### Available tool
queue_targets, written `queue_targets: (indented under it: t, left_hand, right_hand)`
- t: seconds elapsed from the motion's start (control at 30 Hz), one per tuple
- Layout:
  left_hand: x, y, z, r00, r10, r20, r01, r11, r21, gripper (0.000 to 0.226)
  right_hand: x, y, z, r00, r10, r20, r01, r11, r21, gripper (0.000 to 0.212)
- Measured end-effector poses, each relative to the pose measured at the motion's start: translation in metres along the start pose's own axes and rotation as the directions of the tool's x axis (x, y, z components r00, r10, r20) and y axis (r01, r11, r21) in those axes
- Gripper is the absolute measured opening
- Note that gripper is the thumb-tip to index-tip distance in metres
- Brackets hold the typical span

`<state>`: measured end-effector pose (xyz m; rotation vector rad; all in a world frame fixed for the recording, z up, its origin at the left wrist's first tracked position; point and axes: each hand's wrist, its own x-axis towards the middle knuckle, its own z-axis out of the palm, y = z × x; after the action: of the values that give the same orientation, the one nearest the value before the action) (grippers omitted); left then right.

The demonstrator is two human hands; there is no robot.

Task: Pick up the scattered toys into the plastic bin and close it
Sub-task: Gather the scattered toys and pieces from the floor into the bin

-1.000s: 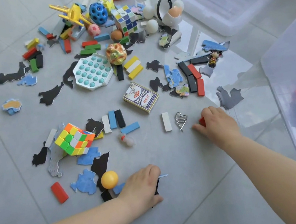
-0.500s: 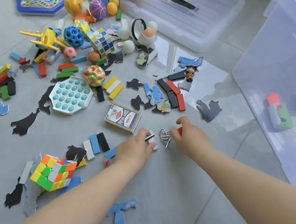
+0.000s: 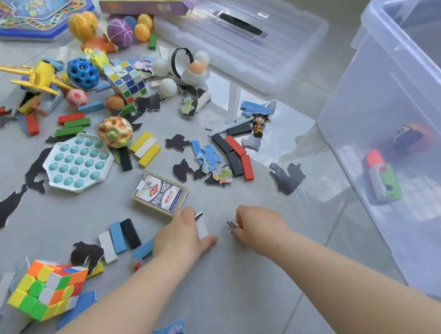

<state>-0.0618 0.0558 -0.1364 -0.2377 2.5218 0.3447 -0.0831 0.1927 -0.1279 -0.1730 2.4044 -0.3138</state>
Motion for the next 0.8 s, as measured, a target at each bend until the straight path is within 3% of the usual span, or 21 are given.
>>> queue_targets:
  t: [0.1, 0.23, 0.37, 0.43, 0.5, 0.57, 0.63, 0.8]
  left_hand:
    - [-0.006, -0.001, 0.003, 1.0, 0.026, -0.014, -0.025, 0.997, 0.073, 0.025]
    - [-0.013, -0.005, 0.01, 0.998, 0.058, -0.026, -0.054, 0.988, 0.146, 0.013]
    - [-0.02, -0.014, 0.013, 0.995, 0.074, -0.064, -0.067, 0.993, 0.096, 0.01]
    - [-0.024, -0.021, 0.01, 0.994, 0.011, -0.106, -0.007, 0.999, 0.036, 0.02]
    - [-0.03, -0.027, 0.008, 0.995, -0.042, -0.088, 0.044, 0.999, 0.02, 0.034]
    - [-0.038, -0.027, 0.01, 0.999, -0.048, -0.016, 0.049, 0.996, 0.077, 0.039]
    - [-0.043, -0.023, 0.014, 0.998, -0.047, 0.039, 0.042, 0.992, 0.121, 0.039]
    - [-0.042, -0.023, 0.012, 0.998, -0.041, 0.039, 0.037, 0.995, 0.097, 0.037]
  right_hand:
    - [-0.02, 0.008, -0.022, 0.997, -0.026, -0.076, 0.031, 0.997, 0.074, 0.015]
    - [-0.058, 0.018, -0.087, 0.924, -0.018, -0.382, 0.088, 0.982, 0.166, 0.016]
    - [-0.102, 0.04, -0.154, 0.656, 0.058, -0.753, 0.168, 0.961, 0.221, 0.011]
    - [-0.117, 0.059, -0.178, 0.531, 0.139, -0.836, 0.11, 0.967, 0.231, 0.018]
    - [-0.124, 0.082, -0.19, 0.482, 0.256, -0.838, -0.003, 0.957, 0.291, 0.023]
    - [-0.124, 0.105, -0.188, 0.494, 0.373, -0.786, -0.112, 0.923, 0.368, 0.025]
    - [-0.118, 0.122, -0.18, 0.558, 0.448, -0.699, -0.179, 0.887, 0.425, 0.023]
    - [-0.11, 0.135, -0.17, 0.672, 0.531, -0.516, -0.151, 0.78, 0.607, 0.035]
